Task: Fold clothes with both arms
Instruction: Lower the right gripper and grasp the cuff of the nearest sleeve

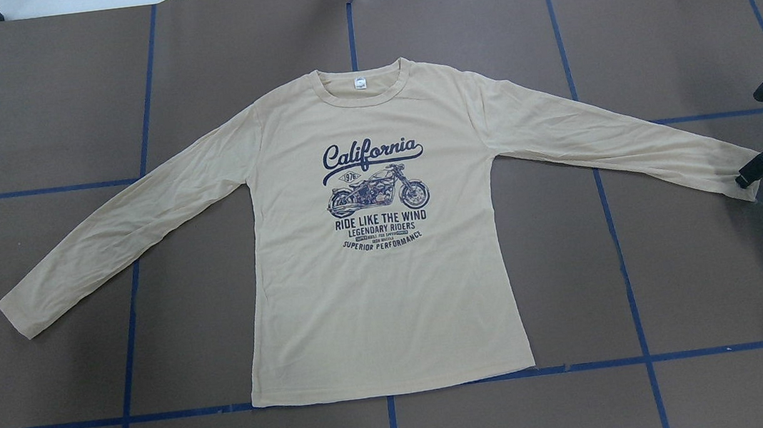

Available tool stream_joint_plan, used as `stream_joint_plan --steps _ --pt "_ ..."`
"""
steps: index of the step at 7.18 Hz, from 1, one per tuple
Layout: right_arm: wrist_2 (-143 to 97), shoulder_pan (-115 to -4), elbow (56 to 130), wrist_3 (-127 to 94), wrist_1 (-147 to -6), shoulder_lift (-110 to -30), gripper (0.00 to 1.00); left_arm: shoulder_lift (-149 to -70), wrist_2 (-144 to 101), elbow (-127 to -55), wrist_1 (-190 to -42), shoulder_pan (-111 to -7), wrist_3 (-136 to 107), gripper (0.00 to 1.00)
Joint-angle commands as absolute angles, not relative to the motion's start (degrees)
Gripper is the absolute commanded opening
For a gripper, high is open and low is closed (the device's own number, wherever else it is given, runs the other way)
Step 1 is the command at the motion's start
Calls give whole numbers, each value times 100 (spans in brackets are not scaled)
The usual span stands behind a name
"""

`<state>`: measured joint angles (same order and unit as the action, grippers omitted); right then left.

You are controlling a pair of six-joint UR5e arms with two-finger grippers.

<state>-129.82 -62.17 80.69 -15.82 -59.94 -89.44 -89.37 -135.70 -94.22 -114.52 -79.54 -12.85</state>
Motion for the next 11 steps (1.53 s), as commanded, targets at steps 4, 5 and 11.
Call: stream_joint_plan --steps 4,5,11 --pt "-13043 -6354 8147 -1608 -5994 -8842 46 -8868 -13570 -9413 -11452 -7963 -1283 99" --pt "-13052 -6381 8147 -1608 -5994 -8842 43 -8868 -13570 -9404 -11452 -7963 -1283 99" --pt "-13113 -6530 8148 -1617 -6073 -8763 33 -8859 -13570 -9430 -11452 -7963 -1292 99"
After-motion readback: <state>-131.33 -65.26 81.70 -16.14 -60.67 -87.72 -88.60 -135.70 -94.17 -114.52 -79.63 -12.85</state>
